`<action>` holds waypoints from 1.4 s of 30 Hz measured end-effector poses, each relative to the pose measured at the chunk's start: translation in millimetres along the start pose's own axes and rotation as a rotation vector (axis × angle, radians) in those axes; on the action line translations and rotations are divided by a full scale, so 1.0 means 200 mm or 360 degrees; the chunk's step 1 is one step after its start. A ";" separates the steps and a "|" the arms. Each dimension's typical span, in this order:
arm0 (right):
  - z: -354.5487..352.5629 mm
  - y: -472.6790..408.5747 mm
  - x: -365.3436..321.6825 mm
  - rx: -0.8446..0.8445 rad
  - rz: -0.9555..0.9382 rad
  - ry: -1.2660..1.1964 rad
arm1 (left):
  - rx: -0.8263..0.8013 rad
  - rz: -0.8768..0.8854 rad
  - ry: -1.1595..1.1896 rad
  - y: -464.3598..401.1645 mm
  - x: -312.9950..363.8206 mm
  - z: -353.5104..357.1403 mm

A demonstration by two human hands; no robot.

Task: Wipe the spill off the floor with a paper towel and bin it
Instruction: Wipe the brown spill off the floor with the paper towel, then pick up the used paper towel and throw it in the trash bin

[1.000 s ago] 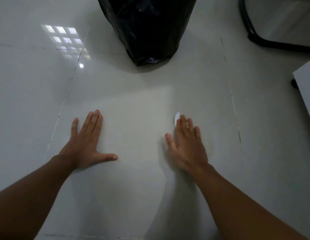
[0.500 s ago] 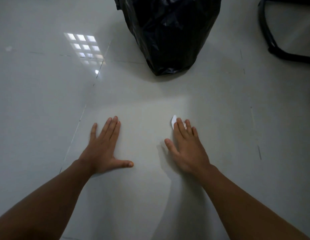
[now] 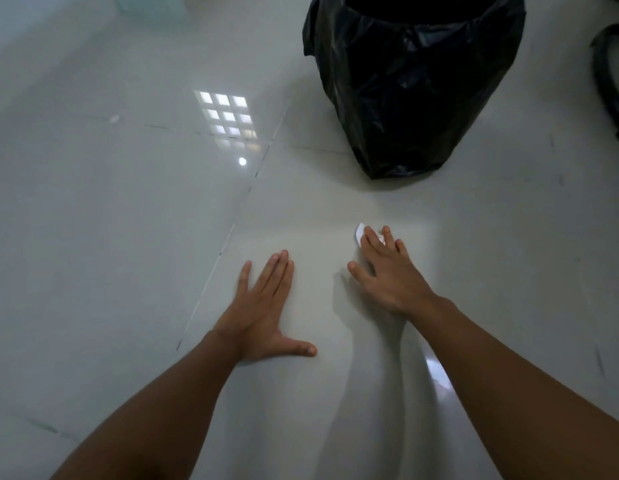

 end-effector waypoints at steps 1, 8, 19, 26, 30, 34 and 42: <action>0.01 0.00 -0.02 -0.0027 -0.0051 -0.0009 | 0.0004 -0.0001 0.0001 0.00 0.00 -0.01; 0.03 0.12 -0.08 -0.0003 -0.0326 -0.0048 | 0.0016 0.0012 -0.0049 0.01 -0.02 0.01; -0.19 0.27 -0.01 0.0763 -0.0252 0.0005 | -0.0028 -0.0009 -0.0033 0.00 -0.02 0.01; -0.09 0.08 -0.03 -0.0158 -0.0447 -0.0049 | -0.0068 -0.0020 -0.0027 0.00 -0.02 0.01; -0.09 0.13 -0.04 -0.0007 -0.0442 -0.0115 | -0.0090 -0.0034 -0.0023 0.00 -0.01 0.00; -0.17 0.21 0.04 0.0224 -0.0341 -0.0206 | -0.0123 -0.0042 -0.0026 0.00 -0.01 -0.01; -0.25 0.15 0.21 0.0616 0.0119 -0.0074 | -0.0138 -0.0059 -0.0034 0.00 -0.01 0.00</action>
Point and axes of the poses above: each hand's wrist, its own y-axis away from the middle knuckle, its own z-axis out of the palm, x = y × z, the point moved 8 cm from there along -y, towards the middle knuckle, and after that the axes turned 6 degrees about x, right-handed, at the moved point
